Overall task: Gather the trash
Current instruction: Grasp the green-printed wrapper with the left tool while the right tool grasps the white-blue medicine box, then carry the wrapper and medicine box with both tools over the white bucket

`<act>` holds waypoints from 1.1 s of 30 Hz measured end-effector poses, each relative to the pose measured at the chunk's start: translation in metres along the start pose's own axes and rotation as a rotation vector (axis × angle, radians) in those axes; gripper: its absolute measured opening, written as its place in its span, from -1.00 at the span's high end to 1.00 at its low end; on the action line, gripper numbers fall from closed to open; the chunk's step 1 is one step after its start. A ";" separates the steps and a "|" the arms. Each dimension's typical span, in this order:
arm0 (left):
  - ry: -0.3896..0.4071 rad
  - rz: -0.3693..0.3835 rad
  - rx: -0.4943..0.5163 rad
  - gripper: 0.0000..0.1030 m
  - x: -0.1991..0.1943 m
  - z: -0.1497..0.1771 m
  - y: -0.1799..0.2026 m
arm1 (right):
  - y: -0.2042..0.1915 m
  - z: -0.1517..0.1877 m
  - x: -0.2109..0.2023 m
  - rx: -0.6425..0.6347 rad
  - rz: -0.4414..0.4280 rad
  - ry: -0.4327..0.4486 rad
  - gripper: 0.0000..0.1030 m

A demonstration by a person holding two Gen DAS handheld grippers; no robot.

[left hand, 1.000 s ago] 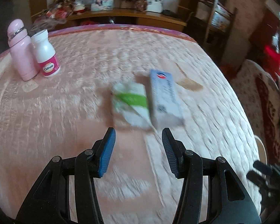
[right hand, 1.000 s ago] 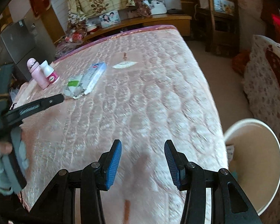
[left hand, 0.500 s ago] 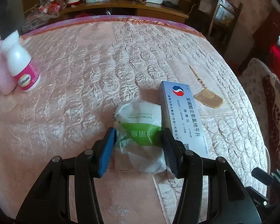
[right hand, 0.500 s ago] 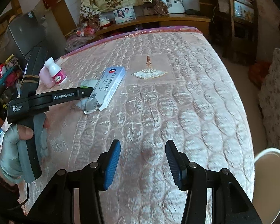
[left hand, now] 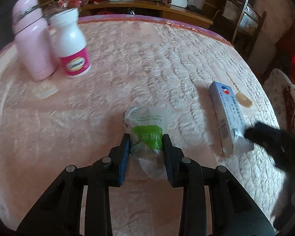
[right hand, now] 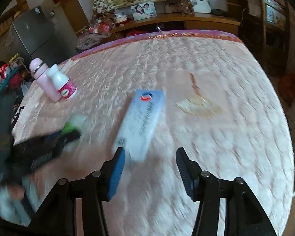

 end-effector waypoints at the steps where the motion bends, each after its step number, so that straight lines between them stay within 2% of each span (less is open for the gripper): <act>1: 0.000 0.004 -0.003 0.42 -0.002 0.002 -0.001 | -0.005 -0.009 0.010 0.007 0.000 -0.007 -0.17; 5: 0.001 0.011 -0.006 0.36 -0.002 0.006 -0.003 | -0.023 -0.027 0.037 -0.008 0.029 -0.023 -0.17; 8: -0.003 0.017 -0.015 0.17 0.002 0.002 -0.003 | -0.026 -0.031 0.051 -0.013 0.053 -0.041 -0.16; 9: 0.003 0.020 -0.017 0.15 0.003 0.001 -0.003 | -0.028 -0.031 0.050 -0.023 0.066 -0.024 -0.11; 10: 0.008 0.015 -0.012 0.15 0.003 0.001 -0.002 | -0.029 -0.031 0.051 -0.036 0.086 -0.025 0.05; 13: 0.014 0.010 0.009 0.21 0.004 0.001 0.003 | -0.030 -0.026 0.047 -0.065 0.098 -0.024 0.09; 14: 0.013 0.021 0.004 0.35 0.002 0.002 0.003 | -0.029 -0.021 0.044 -0.070 0.099 -0.023 0.10; 17: 0.012 0.053 -0.021 0.48 -0.007 0.008 0.003 | -0.021 -0.005 0.023 -0.058 0.068 -0.008 0.10; 25: 0.054 0.087 -0.013 0.51 -0.053 0.043 0.027 | -0.010 0.044 -0.040 -0.026 0.029 0.049 0.10; 33: 0.088 0.115 0.055 0.51 -0.100 0.083 0.078 | -0.007 0.093 -0.102 -0.005 0.039 0.106 0.10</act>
Point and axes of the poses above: each gripper's, at about its wrist camera, not at the fingertips, and x roughly the way its jaws point, y to its right, z to its underside, the point moved 3 cm from there along x, roughly the way its jaws point, and after that the axes turned 1 degree about z, right-handed, at the moved point
